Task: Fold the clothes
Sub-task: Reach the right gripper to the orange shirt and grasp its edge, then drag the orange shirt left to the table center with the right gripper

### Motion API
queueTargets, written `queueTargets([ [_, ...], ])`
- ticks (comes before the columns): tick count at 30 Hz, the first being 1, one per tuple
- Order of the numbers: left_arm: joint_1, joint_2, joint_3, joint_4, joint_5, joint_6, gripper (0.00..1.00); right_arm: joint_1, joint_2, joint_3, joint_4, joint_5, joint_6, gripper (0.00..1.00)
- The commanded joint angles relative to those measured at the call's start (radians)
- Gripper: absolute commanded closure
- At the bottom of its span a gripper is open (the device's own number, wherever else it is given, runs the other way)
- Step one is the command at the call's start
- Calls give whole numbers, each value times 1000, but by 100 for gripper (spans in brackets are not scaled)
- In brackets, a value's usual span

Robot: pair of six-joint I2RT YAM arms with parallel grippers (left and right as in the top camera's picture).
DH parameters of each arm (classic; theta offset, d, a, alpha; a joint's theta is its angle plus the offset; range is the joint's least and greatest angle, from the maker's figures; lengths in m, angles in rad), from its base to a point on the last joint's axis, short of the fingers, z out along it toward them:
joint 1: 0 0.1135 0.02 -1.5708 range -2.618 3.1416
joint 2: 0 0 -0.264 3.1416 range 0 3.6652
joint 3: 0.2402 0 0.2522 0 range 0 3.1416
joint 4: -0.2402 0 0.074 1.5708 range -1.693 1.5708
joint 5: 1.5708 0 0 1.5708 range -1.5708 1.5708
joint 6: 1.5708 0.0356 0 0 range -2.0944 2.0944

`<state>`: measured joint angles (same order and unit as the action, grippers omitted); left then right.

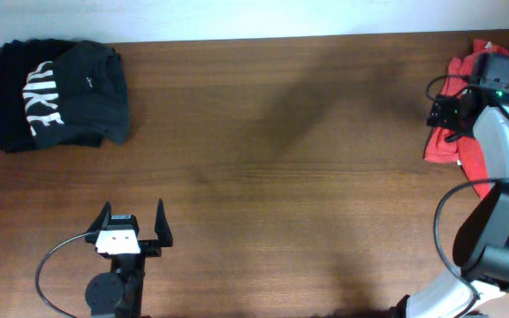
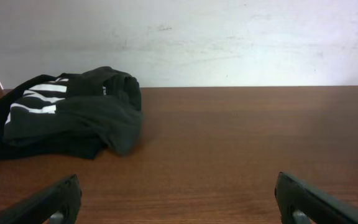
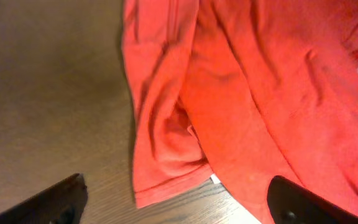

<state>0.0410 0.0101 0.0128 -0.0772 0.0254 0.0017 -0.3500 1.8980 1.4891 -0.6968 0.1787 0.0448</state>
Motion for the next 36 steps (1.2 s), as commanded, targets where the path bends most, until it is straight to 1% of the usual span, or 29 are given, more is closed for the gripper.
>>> queueTargets([
  [1, 4, -4, -4, -3, 3, -10, 1, -24, 77, 14, 2, -133, -55, 17],
  [2, 4, -4, -4, -3, 3, -10, 1, -24, 103, 14, 5, -143, -66, 21],
  [3, 4, -4, -4, -3, 3, -10, 1, -19, 149, 14, 17, -150, -66, 35],
  [7, 4, -4, -4, -3, 3, -10, 1, -17, 222, 14, 31, -145, -64, 43],
  [9, 4, -4, -4, -3, 3, -10, 1, -17, 248, 13, 41, -142, -64, 49],
  [10, 4, -4, -4, -3, 3, -10, 1, -17, 252, 13, 46, -142, -64, 53],
  [11, 4, -4, -4, -3, 3, -10, 1, -17, 252, 13, 49, -142, -64, 63],
  [12, 4, -4, -4, -3, 3, -10, 1, -17, 252, 13, 51, -142, -63, 81],
  [13, 4, -4, -4, -3, 3, -10, 1, -17, 252, 13, 53, -142, -60, 96],
  [16, 4, -4, -4, -3, 4, -10, 1, -17, 248, 34, 46, -142, -29, 96],
  [20, 4, -4, -4, -3, 3, -10, 1, -16, 170, 163, -89, -175, 4, 96],
  [22, 4, -4, -4, -3, 4, -10, 1, 3, 51, 274, -190, -278, 8, 96],
  [23, 4, -4, -4, -3, 4, -10, 1, 21, 5, 298, -210, -290, 8, 96],
  [25, 4, -4, -4, -3, 3, -10, 1, 103, -128, 335, -228, -292, 4, 96],
  [26, 4, -4, -4, -3, 3, -10, 1, 166, -197, 336, -224, -299, -19, 96],
  [28, 4, -4, -4, -3, 3, -10, 1, 307, -294, 336, -219, -303, -18, 96],
  [29, 4, -4, -4, -3, 3, -10, 1, 429, -335, 336, -208, -304, -18, 96],
  [31, 4, -4, -4, -3, 3, -10, 1, 585, -343, 336, -183, -304, -18, 96],
  [32, 4, -4, -4, -3, 3, -10, 1, 689, -331, 336, -162, -304, -1, 96],
  [34, 4, -4, -4, -3, 3, -10, 1, 864, -288, 336, -121, -307, 40, 96],
  [36, 4, -4, -4, -3, 3, -10, 1, 1030, -233, 336, -79, -306, 42, 96],
])
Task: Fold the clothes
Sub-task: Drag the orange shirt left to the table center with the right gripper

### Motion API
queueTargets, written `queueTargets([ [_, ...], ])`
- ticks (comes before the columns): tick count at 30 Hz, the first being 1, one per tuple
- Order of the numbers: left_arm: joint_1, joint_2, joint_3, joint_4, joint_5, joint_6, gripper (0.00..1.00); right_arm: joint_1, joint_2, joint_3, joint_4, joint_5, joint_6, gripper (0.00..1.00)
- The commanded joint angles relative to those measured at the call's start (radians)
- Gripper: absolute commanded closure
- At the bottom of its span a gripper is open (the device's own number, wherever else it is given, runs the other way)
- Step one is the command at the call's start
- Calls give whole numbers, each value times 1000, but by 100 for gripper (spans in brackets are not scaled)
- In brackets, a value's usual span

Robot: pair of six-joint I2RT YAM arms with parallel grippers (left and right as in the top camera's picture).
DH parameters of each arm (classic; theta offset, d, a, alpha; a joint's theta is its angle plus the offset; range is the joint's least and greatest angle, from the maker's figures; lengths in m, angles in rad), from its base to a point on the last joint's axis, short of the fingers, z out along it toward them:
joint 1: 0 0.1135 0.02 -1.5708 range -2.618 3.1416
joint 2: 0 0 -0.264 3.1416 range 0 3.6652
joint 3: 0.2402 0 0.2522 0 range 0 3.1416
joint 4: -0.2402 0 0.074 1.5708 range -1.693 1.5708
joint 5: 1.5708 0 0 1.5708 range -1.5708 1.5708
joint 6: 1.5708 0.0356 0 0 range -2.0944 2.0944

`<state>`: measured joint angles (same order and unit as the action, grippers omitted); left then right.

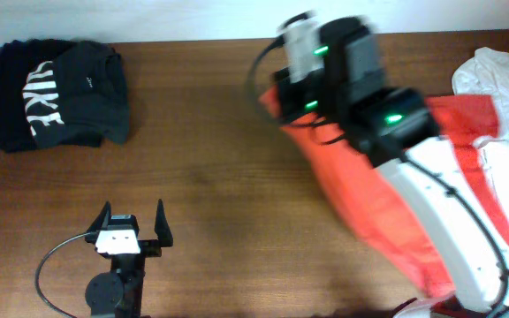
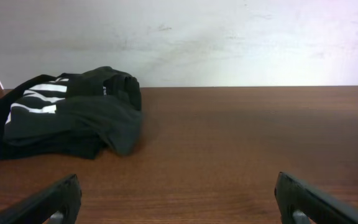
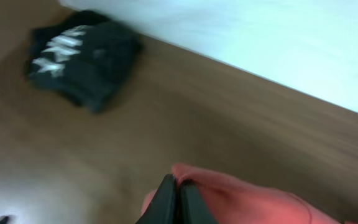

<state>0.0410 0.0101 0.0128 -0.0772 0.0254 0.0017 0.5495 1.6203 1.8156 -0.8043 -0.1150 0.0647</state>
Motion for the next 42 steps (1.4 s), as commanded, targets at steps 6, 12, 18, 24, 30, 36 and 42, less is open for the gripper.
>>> queueTargets([
  [6, 4, -4, -4, -3, 3, -10, 1, 206, 66, 70, -51, 23, 18, 12],
  [12, 4, -4, -4, -3, 3, -10, 1, -61, 62, 201, -317, 331, 22, 1],
  [18, 4, -4, -4, -3, 3, -10, 1, -430, 210, 177, -319, 301, 172, 1],
  [24, 4, -4, -4, -3, 3, -10, 1, -563, 597, 178, -137, -39, 181, 2],
  [30, 4, -4, -4, -3, 3, -10, 1, -563, 758, 178, -80, 127, 188, 13],
  [36, 4, -4, -4, -3, 3, -10, 1, -562, 822, 178, -69, 168, 188, 25],
  [42, 4, -4, -4, -3, 3, -10, 1, -537, 823, 190, 19, -2, 188, 96],
])
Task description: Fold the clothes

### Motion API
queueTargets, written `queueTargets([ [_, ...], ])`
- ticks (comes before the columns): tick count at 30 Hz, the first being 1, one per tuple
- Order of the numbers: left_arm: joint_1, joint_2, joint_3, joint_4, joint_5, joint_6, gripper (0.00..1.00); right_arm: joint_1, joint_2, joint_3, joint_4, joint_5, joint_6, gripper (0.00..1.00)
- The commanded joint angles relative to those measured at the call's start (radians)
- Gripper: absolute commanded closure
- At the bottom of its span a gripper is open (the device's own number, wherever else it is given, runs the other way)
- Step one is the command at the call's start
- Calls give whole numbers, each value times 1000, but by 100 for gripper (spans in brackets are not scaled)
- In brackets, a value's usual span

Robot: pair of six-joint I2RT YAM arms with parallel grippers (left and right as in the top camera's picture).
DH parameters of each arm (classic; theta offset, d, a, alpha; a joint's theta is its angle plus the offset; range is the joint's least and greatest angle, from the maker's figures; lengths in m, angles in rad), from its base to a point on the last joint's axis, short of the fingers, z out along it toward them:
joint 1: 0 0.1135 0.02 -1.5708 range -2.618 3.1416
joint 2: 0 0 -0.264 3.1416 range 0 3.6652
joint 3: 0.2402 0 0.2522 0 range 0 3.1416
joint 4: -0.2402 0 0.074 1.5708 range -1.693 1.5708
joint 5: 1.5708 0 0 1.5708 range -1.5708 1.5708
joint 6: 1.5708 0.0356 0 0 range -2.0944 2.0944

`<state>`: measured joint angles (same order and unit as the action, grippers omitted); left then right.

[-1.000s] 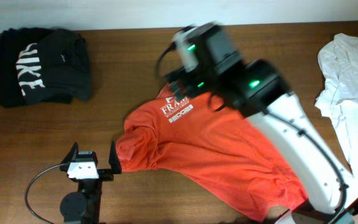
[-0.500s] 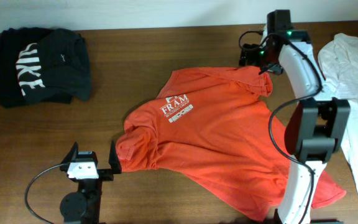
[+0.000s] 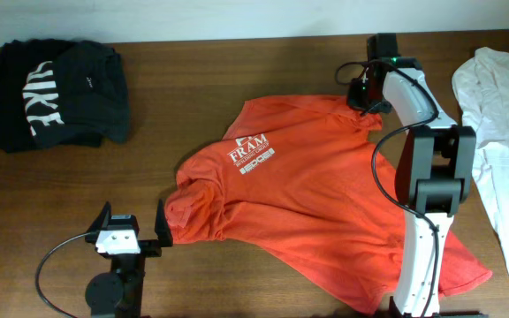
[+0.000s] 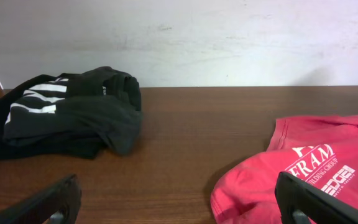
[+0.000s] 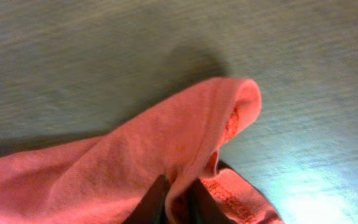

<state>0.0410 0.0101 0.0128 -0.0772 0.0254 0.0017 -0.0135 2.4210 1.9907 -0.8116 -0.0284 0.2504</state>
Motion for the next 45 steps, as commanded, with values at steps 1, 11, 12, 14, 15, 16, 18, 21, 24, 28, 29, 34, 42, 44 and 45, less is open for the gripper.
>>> queueTargets([
  [1, 4, -4, -4, -3, 3, -10, 1, 58, 22, 49, 56, -148, 2, 96],
  [11, 4, -4, -4, -3, 3, -10, 1, 539, 22, 567, 53, -95, 46, 49],
  [12, 4, -4, -4, -3, 3, -10, 1, 534, 22, 595, 8, -57, 44, 1],
  [14, 4, -4, -4, -3, 4, -10, 1, 464, 20, 704, -225, 116, 43, 1],
  [15, 4, -4, -4, -3, 3, -10, 1, 406, 20, 766, -380, 193, 43, 1],
  [16, 4, -4, -4, -3, 3, -10, 1, 365, 20, 793, -455, 209, 43, 1],
  [18, 4, -4, -4, -3, 3, -10, 1, 204, 20, 837, -672, 217, 47, 1],
  [21, 4, -4, -4, -3, 3, -10, 1, -53, 23, 824, -859, 130, 66, 1],
  [24, 4, -4, -4, -3, 3, -10, 1, -180, 23, 776, -883, 8, 11, 3],
  [28, 4, -4, -4, -3, 3, -10, 1, -151, 23, 531, -733, -35, -105, 6],
  [29, 4, -4, -4, -3, 3, -10, 1, -143, 23, 454, -663, -36, -104, 6],
  [34, 4, -4, -4, -3, 3, -10, 1, -143, 23, 169, -431, -40, -105, 14],
  [42, 4, -4, -4, -3, 3, -10, 1, -143, 23, 74, -285, -39, -100, 96],
  [44, 4, -4, -4, -3, 3, -10, 1, -143, 22, 103, -217, -39, -96, 96],
  [45, 4, -4, -4, -3, 3, -10, 1, -143, 22, 150, -200, -39, -96, 96],
])
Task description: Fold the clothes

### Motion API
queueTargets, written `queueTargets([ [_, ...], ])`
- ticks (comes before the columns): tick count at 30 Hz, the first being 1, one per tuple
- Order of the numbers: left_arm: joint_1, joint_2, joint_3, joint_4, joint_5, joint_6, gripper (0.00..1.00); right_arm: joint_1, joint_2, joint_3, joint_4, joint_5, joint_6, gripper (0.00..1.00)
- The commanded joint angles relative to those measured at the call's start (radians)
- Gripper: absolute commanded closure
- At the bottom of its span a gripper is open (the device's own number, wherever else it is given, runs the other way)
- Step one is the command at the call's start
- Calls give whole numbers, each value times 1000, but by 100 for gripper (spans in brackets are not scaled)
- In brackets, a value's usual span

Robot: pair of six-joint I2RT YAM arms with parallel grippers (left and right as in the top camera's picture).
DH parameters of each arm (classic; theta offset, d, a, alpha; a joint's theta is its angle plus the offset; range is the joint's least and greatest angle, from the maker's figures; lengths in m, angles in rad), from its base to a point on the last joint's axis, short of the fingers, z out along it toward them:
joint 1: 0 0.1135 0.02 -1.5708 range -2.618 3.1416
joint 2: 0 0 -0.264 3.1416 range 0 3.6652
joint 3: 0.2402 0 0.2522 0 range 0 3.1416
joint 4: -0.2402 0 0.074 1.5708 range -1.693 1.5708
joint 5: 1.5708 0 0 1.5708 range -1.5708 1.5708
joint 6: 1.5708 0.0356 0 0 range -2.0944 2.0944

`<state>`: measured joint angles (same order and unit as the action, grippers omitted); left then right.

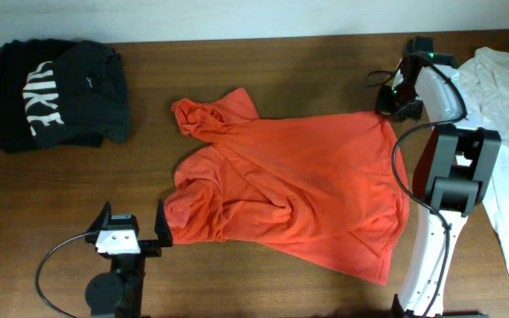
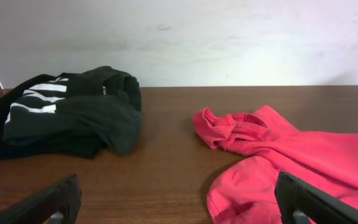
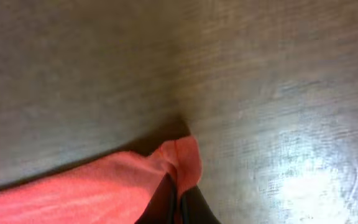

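An orange T-shirt (image 1: 299,181) lies spread and rumpled across the middle of the table, plain side up, one sleeve bunched at its upper left (image 1: 206,115). My right gripper (image 1: 391,109) is shut on the shirt's upper right corner (image 3: 182,163), low over the wood. My left gripper (image 1: 132,231) stands open near the front edge, empty, its right finger beside the shirt's lower left lobe (image 2: 253,193). The shirt's bunched sleeve (image 2: 229,127) shows ahead in the left wrist view.
A folded black shirt with white lettering (image 1: 56,93) sits at the back left, also seen as the black shirt (image 2: 67,118) from the left wrist. A white garment (image 1: 506,132) lies along the right edge. A pale wall (image 2: 179,37) backs the table.
The orange shirt has been turned over: its white print no longer shows and it now lies further right and flatter. My right gripper moved right, still holding the cloth. The left arm stayed still.
My right gripper was open over a crumpled orange shirt at the far right. Then it held the shirt aloft over mid-table. Then the shirt lay print-up with the gripper shut on its collar area. Now it lies print-down, held at the upper right corner.
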<state>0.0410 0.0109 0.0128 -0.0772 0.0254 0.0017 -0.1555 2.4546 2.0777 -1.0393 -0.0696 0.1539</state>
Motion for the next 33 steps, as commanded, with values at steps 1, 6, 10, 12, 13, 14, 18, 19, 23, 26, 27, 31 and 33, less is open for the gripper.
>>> queueTargets([
  [1, 4, -5, -4, -3, 4, -10, 1, -2, -11, 119, 39, 2, 0, 96],
  [6, 4, -5, -4, -3, 3, -10, 1, -56, -11, 490, 76, 146, 5, 94],
  [10, 4, -5, -4, -3, 4, -10, 1, -102, -14, 513, -54, 156, 45, 1],
  [12, 4, -5, -4, -3, 3, -10, 1, -100, -18, 562, -164, 151, 45, 1],
  [13, 4, -5, -4, -3, 3, -10, 1, -98, -24, 609, -241, 80, 45, 1],
  [14, 4, -5, -4, -3, 3, -10, 1, -98, -30, 649, -292, 6, 45, 1],
  [18, 4, -5, -4, -2, 3, -10, 1, -96, -92, 799, -511, -177, 76, 1],
  [19, 4, -5, -4, 9, 3, -9, 1, -82, -106, 846, -604, -194, 82, 1],
  [23, 3, -5, -2, 62, 78, -10, 1, 24, -145, 865, -660, -185, 64, 1],
  [26, 3, 9, 87, 107, 283, -10, 1, 102, -202, 850, -660, -95, 64, 1],
  [27, 3, 50, 167, 72, 283, -9, 1, 117, -252, 813, -660, -43, 64, 1],
  [31, -4, 655, 695, -211, 467, 109, 1, 122, -517, 491, -660, 98, 159, 1],
  [33, -49, 949, 987, -454, 469, 127, 1, 122, -637, 346, -660, 117, 159, 1],
])
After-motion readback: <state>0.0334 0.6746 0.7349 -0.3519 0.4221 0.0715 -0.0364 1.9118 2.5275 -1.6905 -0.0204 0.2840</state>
